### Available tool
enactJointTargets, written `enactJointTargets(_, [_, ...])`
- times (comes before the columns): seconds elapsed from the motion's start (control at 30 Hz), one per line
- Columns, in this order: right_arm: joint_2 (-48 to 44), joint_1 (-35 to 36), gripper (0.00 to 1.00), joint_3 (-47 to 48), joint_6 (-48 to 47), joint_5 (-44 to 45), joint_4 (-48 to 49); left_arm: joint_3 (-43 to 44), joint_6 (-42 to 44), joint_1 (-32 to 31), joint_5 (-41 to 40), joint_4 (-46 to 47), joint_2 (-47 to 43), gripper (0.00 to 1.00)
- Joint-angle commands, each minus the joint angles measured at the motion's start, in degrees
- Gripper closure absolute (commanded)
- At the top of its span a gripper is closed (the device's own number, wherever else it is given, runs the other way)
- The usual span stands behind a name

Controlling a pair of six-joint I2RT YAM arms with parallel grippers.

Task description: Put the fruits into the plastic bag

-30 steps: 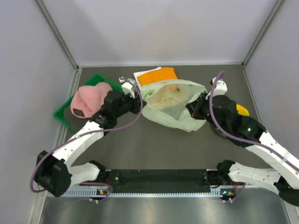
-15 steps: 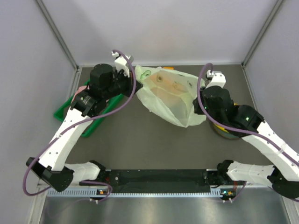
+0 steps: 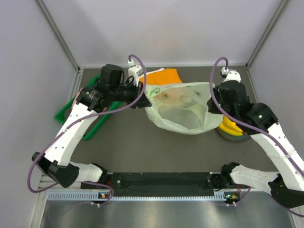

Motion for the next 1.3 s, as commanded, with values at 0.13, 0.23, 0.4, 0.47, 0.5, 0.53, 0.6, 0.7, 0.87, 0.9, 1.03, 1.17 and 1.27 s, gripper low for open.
enactJointTargets(0.13, [-0.88,-0.43,0.91,6.09,-0.58,-10.56,-4.13,1.50,-3.76,1.70,9.59,2.64,-2.51,1.00])
enactJointTargets(0.23, [0.34,-0.87,0.89,4.69,-0.49,-9.69,-4.57,-1.66,-5.42,3.72,11.00,4.32,-1.11,1.00])
enactJointTargets(0.4, [2.10,-1.40,0.89,0.99,0.12,-6.80,-2.38,-6.67,-5.69,6.44,7.16,7.31,0.83,1.00])
enactJointTargets(0.47, [2.37,-1.40,0.89,0.12,0.30,-5.04,-1.42,-7.20,-5.34,6.97,6.35,7.75,1.18,1.00])
enactJointTargets(0.5, [2.37,-1.31,0.89,-0.06,0.47,-3.55,-0.98,-7.90,-5.51,7.15,6.18,8.62,1.27,1.00])
enactJointTargets(0.53, [2.19,-1.40,0.88,-0.33,0.47,-2.75,-0.62,-8.25,-5.60,7.32,5.83,9.15,1.27,1.00])
enactJointTargets(0.6, [1.93,-1.40,0.85,-0.77,0.56,-1.69,0.60,-10.00,-5.95,7.76,5.13,11.86,1.09,1.00])
enactJointTargets(0.7, [1.58,-1.31,0.73,-1.12,0.04,-1.86,2.28,-12.47,-6.83,8.64,6.78,14.51,1.53,1.00])
enactJointTargets(0.87, [0.96,-1.40,0.22,-0.42,-1.55,-4.32,3.07,-14.67,-8.68,9.26,10.39,19.52,3.02,1.00])
enactJointTargets(0.9, [0.35,-1.31,0.18,-0.33,-2.07,-5.54,3.33,-14.85,-9.64,9.26,10.66,20.31,3.11,1.00])
enactJointTargets(1.03, [-2.63,-1.40,0.10,0.11,-2.78,-10.20,4.82,-14.85,-12.02,9.26,11.62,22.95,2.85,1.00])
enactJointTargets(1.17, [-6.33,-1.40,0.08,1.07,-2.43,-13.03,5.09,-14.24,-13.51,9.35,11.10,24.09,2.41,1.00])
enactJointTargets(1.27, [-8.44,-1.40,0.07,2.82,-1.90,-8.82,1.95,-13.88,-13.78,9.26,9.88,24.01,2.06,1.00])
